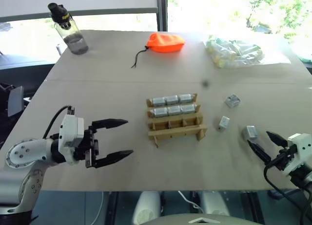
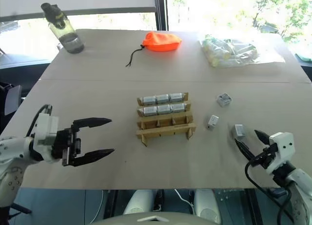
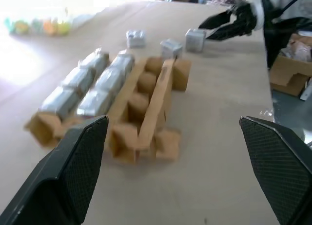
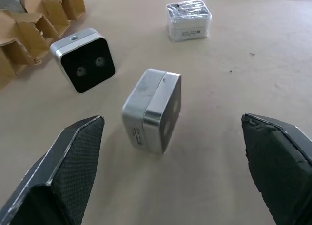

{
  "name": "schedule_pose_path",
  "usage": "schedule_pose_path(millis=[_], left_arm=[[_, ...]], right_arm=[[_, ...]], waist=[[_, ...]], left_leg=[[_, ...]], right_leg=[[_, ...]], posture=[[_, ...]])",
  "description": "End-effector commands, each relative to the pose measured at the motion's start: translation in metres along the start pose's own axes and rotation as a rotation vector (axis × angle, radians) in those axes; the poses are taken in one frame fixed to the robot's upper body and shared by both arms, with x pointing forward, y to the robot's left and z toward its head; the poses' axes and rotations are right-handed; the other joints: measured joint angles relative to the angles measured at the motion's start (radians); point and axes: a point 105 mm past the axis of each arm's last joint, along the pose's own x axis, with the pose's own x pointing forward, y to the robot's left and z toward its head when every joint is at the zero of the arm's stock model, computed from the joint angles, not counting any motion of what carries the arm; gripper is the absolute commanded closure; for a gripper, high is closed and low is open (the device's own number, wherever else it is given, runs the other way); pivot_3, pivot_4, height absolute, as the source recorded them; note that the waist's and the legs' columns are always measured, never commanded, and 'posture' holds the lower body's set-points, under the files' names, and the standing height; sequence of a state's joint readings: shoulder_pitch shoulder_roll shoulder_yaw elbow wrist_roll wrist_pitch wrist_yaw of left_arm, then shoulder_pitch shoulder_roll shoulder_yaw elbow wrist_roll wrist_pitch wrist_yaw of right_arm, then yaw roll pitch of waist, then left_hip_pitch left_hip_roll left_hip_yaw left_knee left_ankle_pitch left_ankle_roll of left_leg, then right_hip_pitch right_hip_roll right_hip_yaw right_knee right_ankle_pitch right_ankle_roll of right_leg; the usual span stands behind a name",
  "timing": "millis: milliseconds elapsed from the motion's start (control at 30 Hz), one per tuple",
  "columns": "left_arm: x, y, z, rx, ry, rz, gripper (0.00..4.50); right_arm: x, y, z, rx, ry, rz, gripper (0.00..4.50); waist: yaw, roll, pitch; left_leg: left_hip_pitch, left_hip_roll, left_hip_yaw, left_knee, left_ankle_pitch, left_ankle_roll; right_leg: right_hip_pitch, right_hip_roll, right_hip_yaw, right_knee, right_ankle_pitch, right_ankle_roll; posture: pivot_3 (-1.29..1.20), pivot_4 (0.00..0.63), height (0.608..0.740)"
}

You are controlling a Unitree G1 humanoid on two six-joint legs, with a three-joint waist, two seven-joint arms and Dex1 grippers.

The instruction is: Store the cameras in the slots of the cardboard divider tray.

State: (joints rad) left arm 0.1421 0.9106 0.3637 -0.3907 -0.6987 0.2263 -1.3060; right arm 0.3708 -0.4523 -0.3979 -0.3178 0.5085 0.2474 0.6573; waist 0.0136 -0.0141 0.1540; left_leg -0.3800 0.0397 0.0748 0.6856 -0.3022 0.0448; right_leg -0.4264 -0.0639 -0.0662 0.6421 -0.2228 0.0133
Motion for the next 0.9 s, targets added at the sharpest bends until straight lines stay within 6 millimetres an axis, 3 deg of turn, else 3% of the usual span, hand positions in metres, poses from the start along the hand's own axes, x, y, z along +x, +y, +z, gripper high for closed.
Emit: schedule_pose_path(millis=[33,533,900], left_arm=[[0.004,-0.002,0.016,0.043,0.012,-0.092,0.00],[0.015,0.001,0.042,0.043,-0.041,-0.191,0.00],[0.016,0.003,0.038,0.027,-0.029,-0.127,0.00]], right_arm=[[0.001,0.003,0.007,0.031,-0.027,-0.028,0.03],[0.010,0.009,0.013,0.080,0.104,-0.126,0.03],[0.021,0.007,0.017,0.102,0.153,-0.140,0.03]], waist=[[-0.001,0.001,0.001],[0.000,0.001,0.001],[0.000,0.001,0.001]], left_leg=[[0.000,0.000,0.001,0.000,0.000,0.000],[0.000,0.000,0.001,0.000,0.000,0.000],[0.000,0.000,0.001,0.000,0.000,0.000]], right_leg=[[0.000,0.000,0.000,0.000,0.000,0.000],[0.000,0.001,0.000,0.000,0.000,0.003],[0.000,0.001,0.000,0.000,0.001,0.002]], posture=[[0.00,0.150,0.726],[0.00,0.150,0.726],[0.00,0.150,0.726]])
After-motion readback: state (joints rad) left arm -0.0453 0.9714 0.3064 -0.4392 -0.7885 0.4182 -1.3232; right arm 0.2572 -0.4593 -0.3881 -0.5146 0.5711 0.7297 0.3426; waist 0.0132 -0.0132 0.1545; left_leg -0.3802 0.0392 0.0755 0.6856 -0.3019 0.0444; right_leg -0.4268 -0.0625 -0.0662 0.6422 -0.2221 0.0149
